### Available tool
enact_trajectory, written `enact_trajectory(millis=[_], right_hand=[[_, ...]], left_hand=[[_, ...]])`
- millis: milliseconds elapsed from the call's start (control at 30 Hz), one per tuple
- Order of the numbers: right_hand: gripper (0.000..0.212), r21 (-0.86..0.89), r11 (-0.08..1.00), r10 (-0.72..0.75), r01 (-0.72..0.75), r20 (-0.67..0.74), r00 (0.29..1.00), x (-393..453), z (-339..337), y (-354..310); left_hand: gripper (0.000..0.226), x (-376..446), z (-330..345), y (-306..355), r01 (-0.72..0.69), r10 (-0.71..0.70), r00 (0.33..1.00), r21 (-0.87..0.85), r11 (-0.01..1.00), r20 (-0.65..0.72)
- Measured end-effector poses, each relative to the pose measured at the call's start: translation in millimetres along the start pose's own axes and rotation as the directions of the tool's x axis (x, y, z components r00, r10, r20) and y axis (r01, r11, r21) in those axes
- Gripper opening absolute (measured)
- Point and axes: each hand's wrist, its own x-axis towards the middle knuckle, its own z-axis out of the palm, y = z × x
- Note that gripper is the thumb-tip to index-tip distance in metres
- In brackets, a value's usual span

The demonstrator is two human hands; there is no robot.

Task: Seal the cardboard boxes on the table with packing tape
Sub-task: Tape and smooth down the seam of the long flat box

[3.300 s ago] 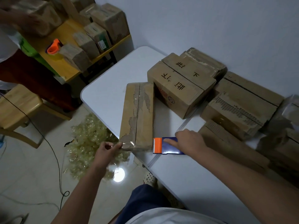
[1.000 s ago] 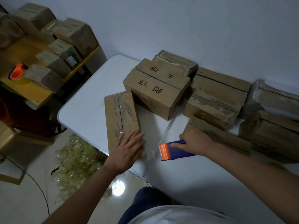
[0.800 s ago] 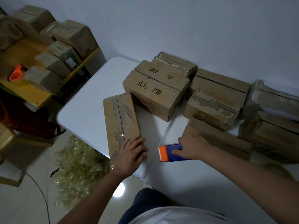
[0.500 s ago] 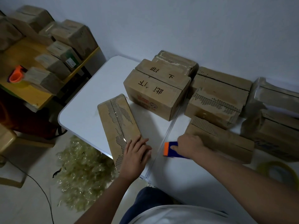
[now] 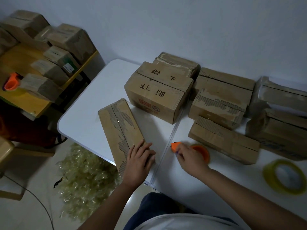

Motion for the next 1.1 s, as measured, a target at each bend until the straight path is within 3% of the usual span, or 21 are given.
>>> enact_trajectory(millis=[33,67,100,167,233,300,400,500,633,733,900,1100], right_hand=[[0.02,0.22,0.969,0.097,-0.117,0.099,0.99,3.0,3.8,-11.8],[0.021,0.449,0.846,0.199,-0.287,0.234,0.952,5.3,8.3,-23.9],[0.023,0.614,0.648,0.261,-0.45,0.376,0.889,6.9,13.7,-34.6],[0.03,0.709,0.301,0.296,-0.638,0.566,0.769,7.5,23.0,-50.8],[0.029,0.748,0.077,0.32,-0.66,0.608,0.727,8.1,31.2,-54.8],[0.019,0.802,-0.102,0.33,-0.588,0.585,0.741,8.8,34.1,-54.9],[0.009,0.845,-0.272,0.364,-0.46,0.533,0.764,11.6,31.4,-52.1],[0.003,0.89,-0.22,0.385,-0.399,0.455,0.803,10.7,30.0,-47.2],[0.01,0.939,0.034,0.404,-0.343,0.302,0.864,1.0,30.6,-40.4],[0.012,0.944,0.131,0.406,-0.303,0.228,0.885,-0.7,33.4,-36.6],[0.013,0.931,0.219,0.376,-0.293,0.197,0.905,1.6,35.5,-29.8],[0.014,0.938,0.235,0.38,-0.257,0.155,0.912,7.4,42.2,-28.9]], left_hand=[[0.018,-0.3,0.7,-1.0,0.001,-0.001,1.0,0.002,1.0,0.003],[0.016,-0.4,1.1,-1.9,0.003,-0.003,1.0,0.002,1.0,0.006],[0.017,-0.6,0.9,-2.4,0.009,-0.009,1.0,0.001,1.0,0.009],[0.027,0.3,-0.6,-1.6,0.02,-0.02,1.0,-0.004,1.0,0.019],[0.033,1.0,-1.6,-0.7,0.019,-0.019,1.0,-0.005,1.0,0.024],[0.033,0.7,-1.8,-0.4,0.018,-0.018,1.0,-0.01,1.0,0.024],[0.031,0.9,-1.9,-0.5,0.021,-0.021,1.0,-0.025,0.999,0.017],[0.026,0.8,-2.8,0.6,0.028,-0.028,0.999,-0.029,0.999,0.029],[0.025,0.8,-4.4,3.9,0.057,-0.053,0.997,-0.063,0.996,0.061],[0.036,3.3,-16.0,-1.7,0.079,-0.07,0.996,-0.177,0.981,0.057],[0.047,-13.8,-18.8,-22.2,0.046,-0.044,0.992,-0.015,0.999,0.115],[0.071,-21.9,-6.6,-34.4,-0.131,0.088,0.983,0.27,0.954,0.163]])
